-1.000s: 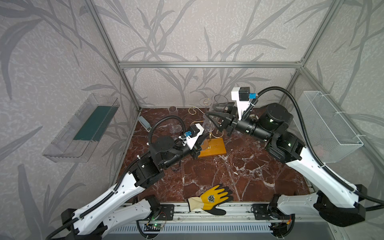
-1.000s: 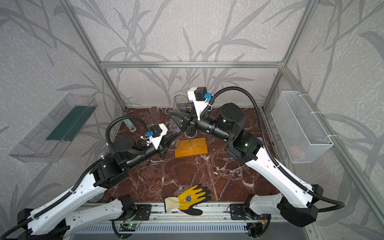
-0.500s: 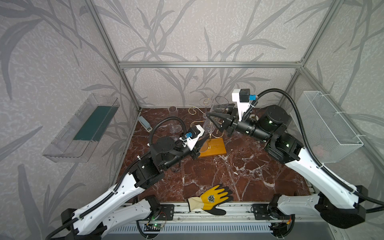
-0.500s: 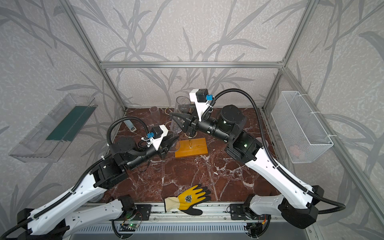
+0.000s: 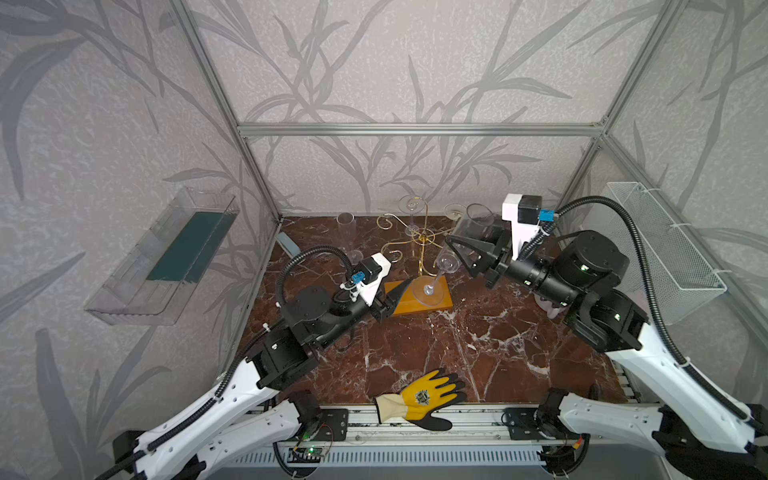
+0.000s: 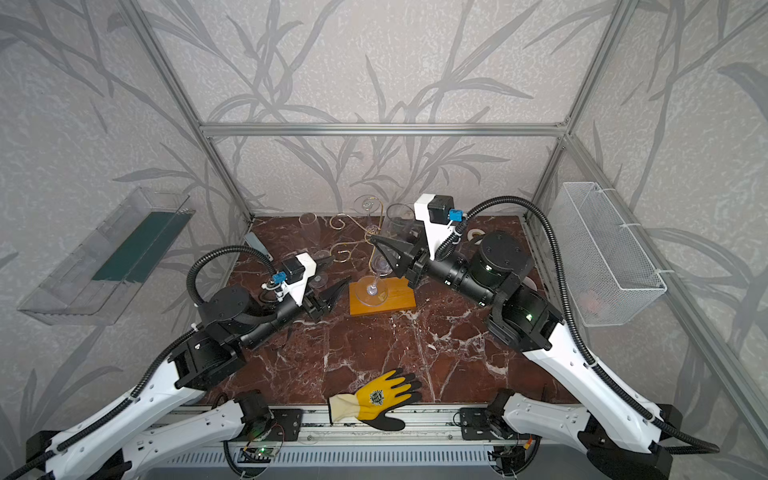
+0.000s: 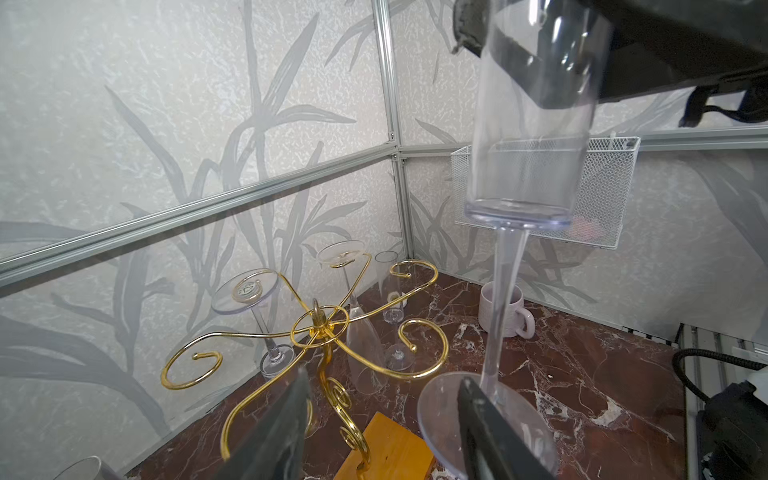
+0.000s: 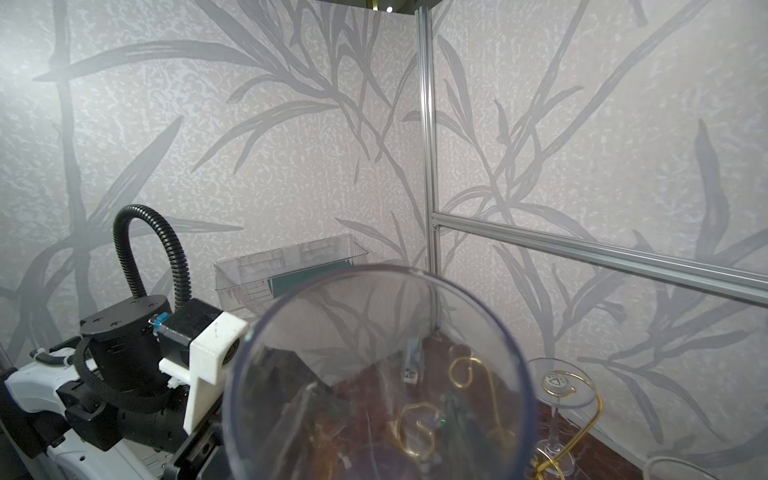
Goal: Take the wine glass off the wine glass rack
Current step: 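Carry the flute with the right gripper toward the far corner while the left gripper withdraws, then lower the held flute upright onto the table near the tape roll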
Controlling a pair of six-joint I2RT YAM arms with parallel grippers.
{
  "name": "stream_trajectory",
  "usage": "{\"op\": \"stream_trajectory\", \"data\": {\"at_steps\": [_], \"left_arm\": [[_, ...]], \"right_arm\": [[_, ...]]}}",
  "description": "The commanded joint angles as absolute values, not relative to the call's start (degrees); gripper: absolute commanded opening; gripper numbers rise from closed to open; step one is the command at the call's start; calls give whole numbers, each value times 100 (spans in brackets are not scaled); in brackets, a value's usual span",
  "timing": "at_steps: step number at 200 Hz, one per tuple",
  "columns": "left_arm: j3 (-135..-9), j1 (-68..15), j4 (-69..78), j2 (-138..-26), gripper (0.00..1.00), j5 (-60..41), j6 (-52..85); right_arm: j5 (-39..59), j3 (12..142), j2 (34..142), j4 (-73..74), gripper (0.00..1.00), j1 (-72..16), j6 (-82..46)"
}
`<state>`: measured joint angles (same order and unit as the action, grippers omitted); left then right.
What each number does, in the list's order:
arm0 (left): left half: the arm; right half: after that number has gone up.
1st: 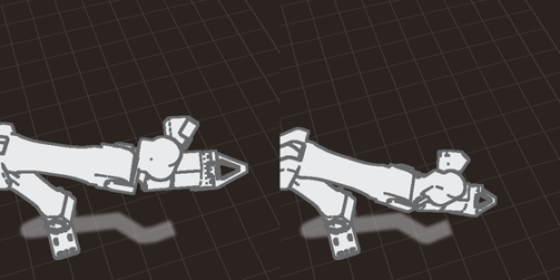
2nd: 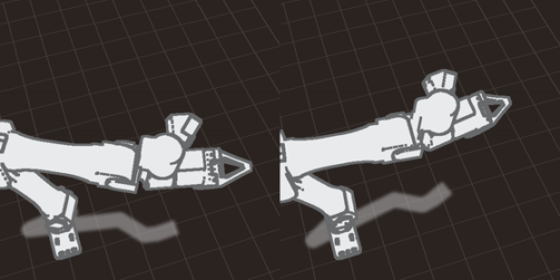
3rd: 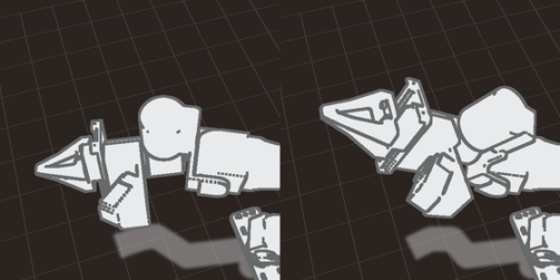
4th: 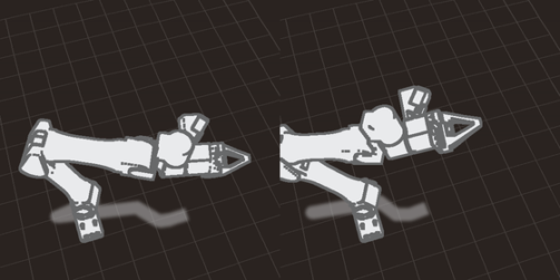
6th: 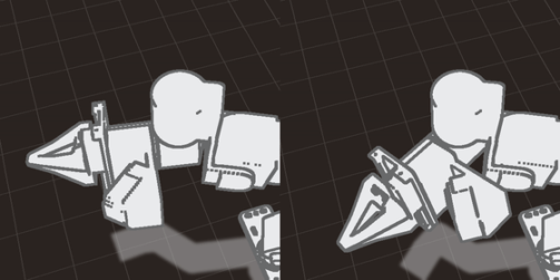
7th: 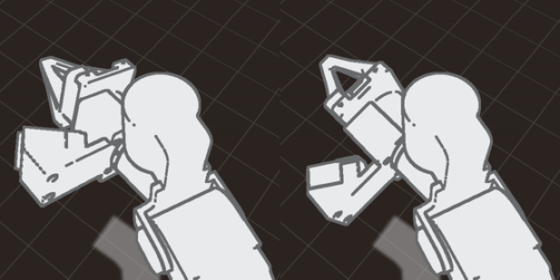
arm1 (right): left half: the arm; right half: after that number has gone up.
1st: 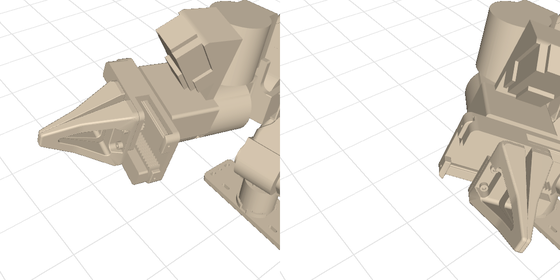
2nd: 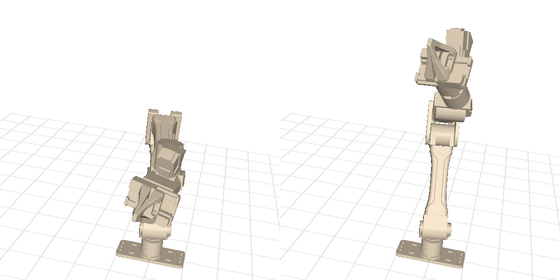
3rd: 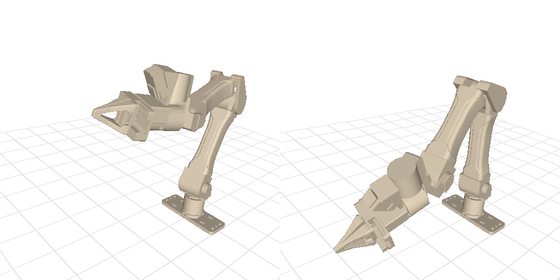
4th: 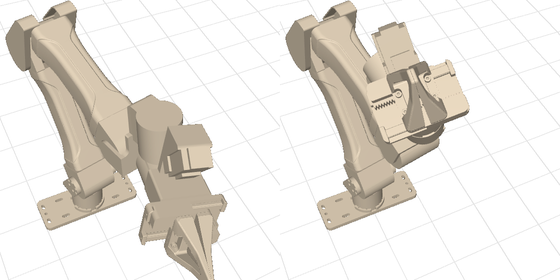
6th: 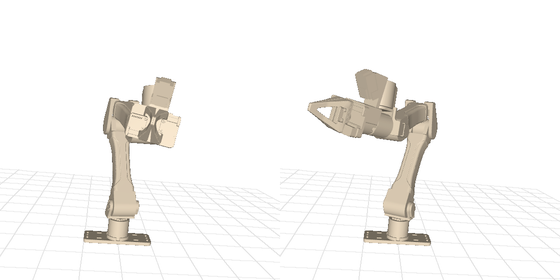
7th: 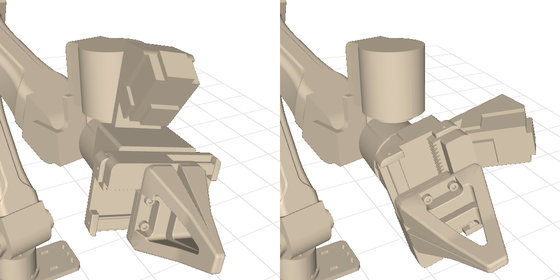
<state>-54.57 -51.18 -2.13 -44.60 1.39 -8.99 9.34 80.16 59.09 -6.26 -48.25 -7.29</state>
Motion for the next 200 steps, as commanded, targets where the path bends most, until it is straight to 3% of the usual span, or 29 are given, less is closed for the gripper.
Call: {"op": "stream_trajectory", "data": {"at_steps": [1, 42, 108, 144, 200], "left_arm": [[-5395, -5133, -62, -4291, 59, 337, -889], [-5250, -5133, -91, -4104, 59, 526, -804], [-5238, -5133, -121, -4042, 59, 692, -765], [-5234, -5128, -115, -4040, 59, 793, -769], [-5247, -5131, -117, -3986, 58, 986, -725]], "right_arm": [[570, 7933, 5603, -844, 40, -4781, -390], [215, 7598, 5060, -1307, 40, -4772, -171], [-1228, 6532, 4392, -1731, 39, -4654, 617], [-1369, 4979, 4095, -293, 38, -4230, 1131], [-194, 3531, 4739, 1946, 38, -2783, 738]]}}
